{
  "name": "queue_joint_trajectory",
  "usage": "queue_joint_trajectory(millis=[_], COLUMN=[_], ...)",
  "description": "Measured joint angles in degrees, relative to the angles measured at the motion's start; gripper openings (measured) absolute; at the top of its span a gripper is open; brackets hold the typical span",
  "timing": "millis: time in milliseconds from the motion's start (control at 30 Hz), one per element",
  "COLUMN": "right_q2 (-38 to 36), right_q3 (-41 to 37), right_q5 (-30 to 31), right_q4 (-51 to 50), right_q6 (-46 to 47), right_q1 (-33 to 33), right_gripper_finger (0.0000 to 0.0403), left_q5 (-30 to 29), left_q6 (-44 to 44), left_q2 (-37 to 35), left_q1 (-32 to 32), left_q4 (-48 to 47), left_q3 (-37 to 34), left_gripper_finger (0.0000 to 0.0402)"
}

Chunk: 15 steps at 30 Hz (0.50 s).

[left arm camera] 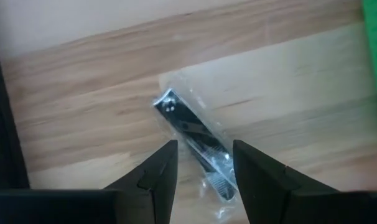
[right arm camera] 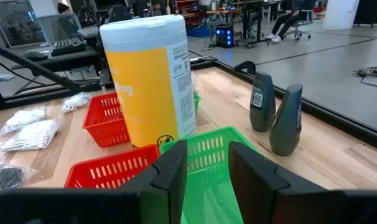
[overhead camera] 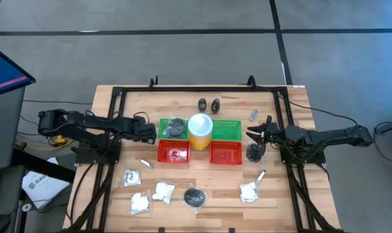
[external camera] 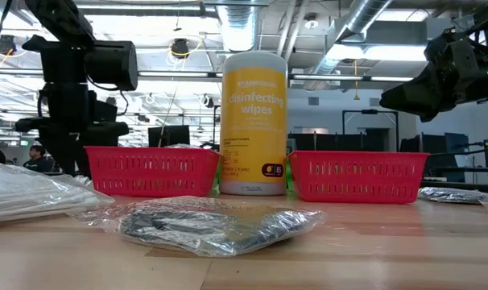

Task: Pick & Place Travel size toiletries
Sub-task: Put the nail cutter into the left red basket

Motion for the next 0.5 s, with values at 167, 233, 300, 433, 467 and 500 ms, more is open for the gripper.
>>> queue_joint_trajectory(millis=[167, 233, 300, 433, 467, 500], right_q2=[0.0, 0.0, 0.0, 0.0, 0.0, 0.0], right_q3=[0.0, 0.0, 0.0, 0.0, 0.0, 0.0], right_q5=[0.0, 0.0, 0.0, 0.0, 0.0, 0.0], right_q4=[0.0, 0.0, 0.0, 0.0, 0.0, 0.0], right_q6=[0.0, 0.0, 0.0, 0.0, 0.0, 0.0], right_q1=[0.0, 0.0, 0.0, 0.0, 0.0, 0.0], right_gripper_finger=[0.0109, 0.0109, 0.0109, 0.0109, 0.0109, 0.0109], left_q5=[-0.6, -0.6, -0.6, -2.2, -2.8, -3.0], left_q6=[-1.8, -3.0, -3.2, -4.6, -5.8, -6.7], left_q2=[-0.1, -0.1, -0.1, -0.1, -0.1, -0.1], left_q1=[0.0, 0.0, 0.0, 0.0, 0.0, 0.0], left_q4=[0.2, 0.4, 0.4, 0.5, 0.5, 0.6], left_q3=[0.0, 0.0, 0.0, 0.0, 0.0, 0.0], left_gripper_finger=[0.0149, 0.0158, 0.0170, 0.0199, 0.0206, 0.0212])
